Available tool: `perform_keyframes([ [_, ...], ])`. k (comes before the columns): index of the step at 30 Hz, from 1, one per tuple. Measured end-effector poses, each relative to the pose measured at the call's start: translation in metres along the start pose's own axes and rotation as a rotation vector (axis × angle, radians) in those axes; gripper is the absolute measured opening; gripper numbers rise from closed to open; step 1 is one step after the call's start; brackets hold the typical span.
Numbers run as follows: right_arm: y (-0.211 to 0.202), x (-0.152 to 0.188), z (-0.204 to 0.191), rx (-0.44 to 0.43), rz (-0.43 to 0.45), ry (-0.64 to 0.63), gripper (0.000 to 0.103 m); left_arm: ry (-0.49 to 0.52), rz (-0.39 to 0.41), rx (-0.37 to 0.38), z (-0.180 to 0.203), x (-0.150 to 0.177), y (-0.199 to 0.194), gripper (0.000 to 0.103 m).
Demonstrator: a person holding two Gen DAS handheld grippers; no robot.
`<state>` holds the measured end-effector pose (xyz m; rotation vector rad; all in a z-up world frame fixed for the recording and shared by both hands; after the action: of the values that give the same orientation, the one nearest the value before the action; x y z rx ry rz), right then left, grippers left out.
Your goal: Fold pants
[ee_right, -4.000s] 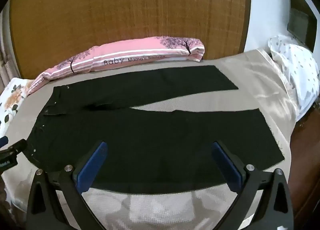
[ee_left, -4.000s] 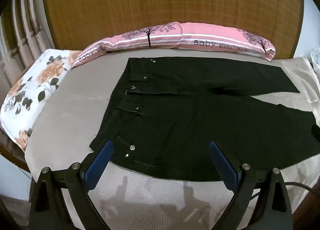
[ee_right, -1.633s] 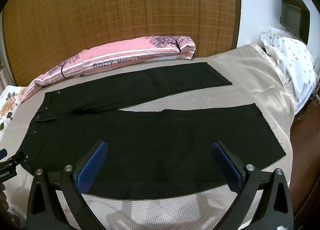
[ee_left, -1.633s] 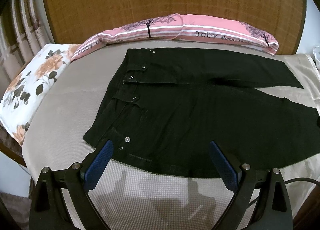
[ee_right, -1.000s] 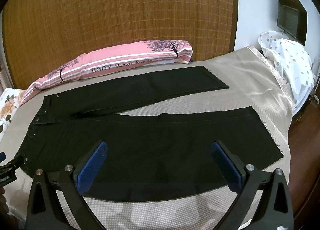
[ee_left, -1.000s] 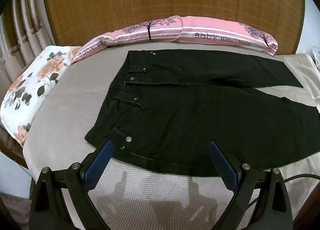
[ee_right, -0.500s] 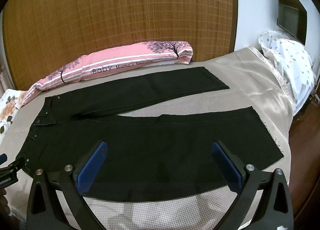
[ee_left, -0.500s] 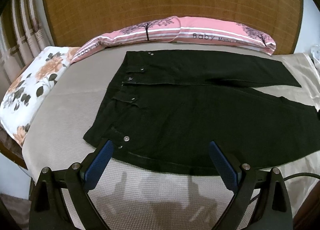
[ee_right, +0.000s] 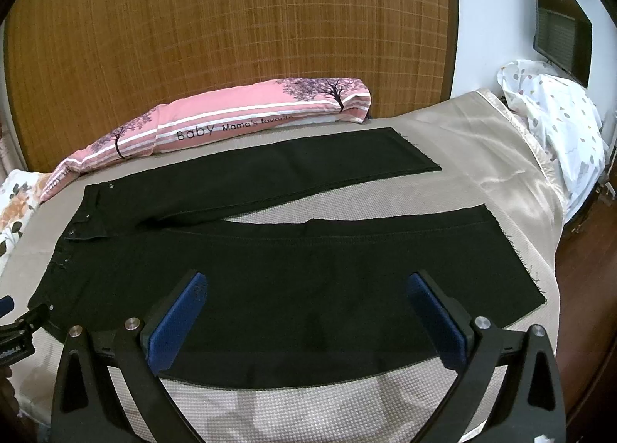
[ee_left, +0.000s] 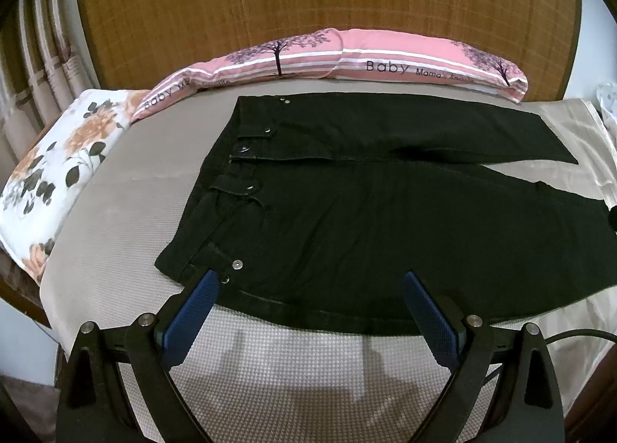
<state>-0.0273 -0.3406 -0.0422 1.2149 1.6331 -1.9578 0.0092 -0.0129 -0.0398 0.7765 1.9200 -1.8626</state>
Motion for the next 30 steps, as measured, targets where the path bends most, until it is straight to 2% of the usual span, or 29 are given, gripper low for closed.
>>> perform_keyframes([
  [21,0.008,0.007,0.000,-0.001,-0.021,-0.016,0.103,-0.014,-0.040,0.006,-0.005,0.000,0.020,0.096],
  [24,0.011,0.008,-0.001,-0.013,-0.028,-0.014,0.103,-0.018,-0.054,0.016,-0.009,-0.003,0.028,0.096],
  [28,0.018,0.009,0.002,-0.087,-0.061,0.036,0.103,-0.031,-0.076,0.034,-0.022,-0.014,0.041,0.095],
  [30,0.024,0.008,0.004,-0.116,-0.075,0.065,0.103,-0.044,-0.083,0.051,-0.033,-0.024,0.047,0.090],
])
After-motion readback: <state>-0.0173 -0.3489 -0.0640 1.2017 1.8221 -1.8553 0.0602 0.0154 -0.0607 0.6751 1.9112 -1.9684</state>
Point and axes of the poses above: each gripper's, at about its wrist camera, not at the fingertips, and y roughly the way its jaws point, z to its right, x to its underside, the point moved 2 cm from there along y, roughly the way its jaws point, and after that the axes turned 2 degrees about -z, right-handed, at the moved point
